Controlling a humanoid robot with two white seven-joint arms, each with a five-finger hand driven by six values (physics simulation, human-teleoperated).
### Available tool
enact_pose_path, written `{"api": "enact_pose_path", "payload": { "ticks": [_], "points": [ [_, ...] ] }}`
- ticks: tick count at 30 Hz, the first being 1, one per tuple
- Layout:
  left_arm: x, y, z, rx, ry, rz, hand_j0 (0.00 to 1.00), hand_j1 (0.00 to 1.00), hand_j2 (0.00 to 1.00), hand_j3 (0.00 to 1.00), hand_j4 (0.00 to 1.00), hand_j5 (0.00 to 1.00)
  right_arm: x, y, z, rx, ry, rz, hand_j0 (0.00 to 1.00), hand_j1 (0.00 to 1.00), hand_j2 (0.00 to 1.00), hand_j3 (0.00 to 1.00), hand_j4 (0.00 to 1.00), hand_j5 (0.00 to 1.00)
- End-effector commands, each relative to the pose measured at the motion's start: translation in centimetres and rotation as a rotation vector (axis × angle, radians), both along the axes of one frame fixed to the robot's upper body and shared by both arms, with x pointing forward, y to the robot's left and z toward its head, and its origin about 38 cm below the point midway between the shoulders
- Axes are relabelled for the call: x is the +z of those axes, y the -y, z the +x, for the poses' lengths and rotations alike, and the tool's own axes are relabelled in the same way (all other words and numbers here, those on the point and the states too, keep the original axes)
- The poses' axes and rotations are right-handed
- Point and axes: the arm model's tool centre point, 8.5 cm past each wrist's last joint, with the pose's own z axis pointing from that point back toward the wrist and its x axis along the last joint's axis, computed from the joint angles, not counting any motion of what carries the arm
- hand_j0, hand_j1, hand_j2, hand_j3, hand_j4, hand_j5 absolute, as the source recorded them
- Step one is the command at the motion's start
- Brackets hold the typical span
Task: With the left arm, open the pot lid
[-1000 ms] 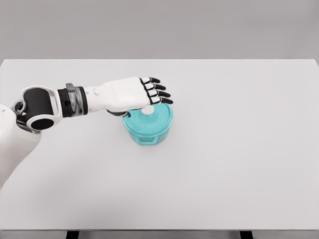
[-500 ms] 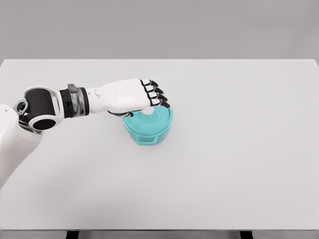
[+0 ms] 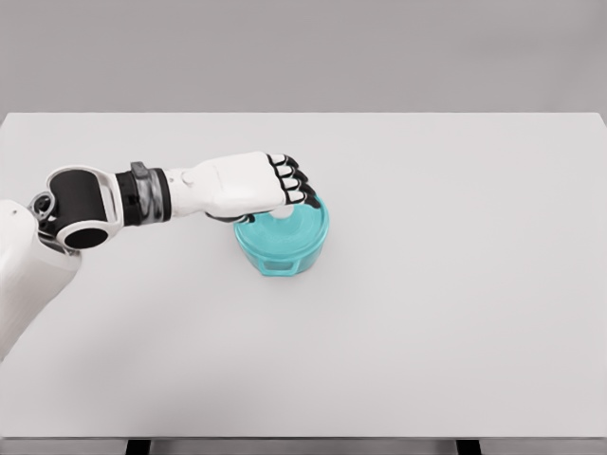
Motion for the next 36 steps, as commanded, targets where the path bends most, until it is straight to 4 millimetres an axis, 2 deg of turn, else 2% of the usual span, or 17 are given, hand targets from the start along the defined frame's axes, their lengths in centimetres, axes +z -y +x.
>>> {"api": "enact_pose_path", "payload": {
  "ticks": [1, 8, 16, 36],
  "points": [
    [-0.1, 0.1, 0.0, -0.003, -0.004, 0.001, 0.87, 0.87, 0.87, 0.87, 0.87, 0.87, 0.0, 0.0, 0.0, -0.001, 0.002, -0.002, 1.00, 1.00, 1.00, 1.00, 1.00, 1.00],
    [-0.2, 0.0, 0.0, 0.001, -0.007, 0.002, 0.81, 0.81, 0.81, 0.81, 0.81, 0.81, 0.0, 0.0, 0.0, -0.001, 0.000, 0.000, 1.00, 1.00, 1.00, 1.00, 1.00, 1.00],
    [-1.1, -0.1, 0.4, 0.012, -0.032, 0.015, 0.81, 0.81, 0.81, 0.81, 0.81, 0.81, 0.0, 0.0, 0.0, -0.001, 0.000, -0.001, 1.00, 1.00, 1.00, 1.00, 1.00, 1.00],
    [-1.6, -0.5, 1.1, 0.037, -0.037, 0.034, 0.77, 0.77, 0.77, 0.77, 0.77, 0.77, 0.0, 0.0, -0.1, -0.001, -0.001, -0.001, 1.00, 1.00, 1.00, 1.00, 1.00, 1.00]
  ]
}}
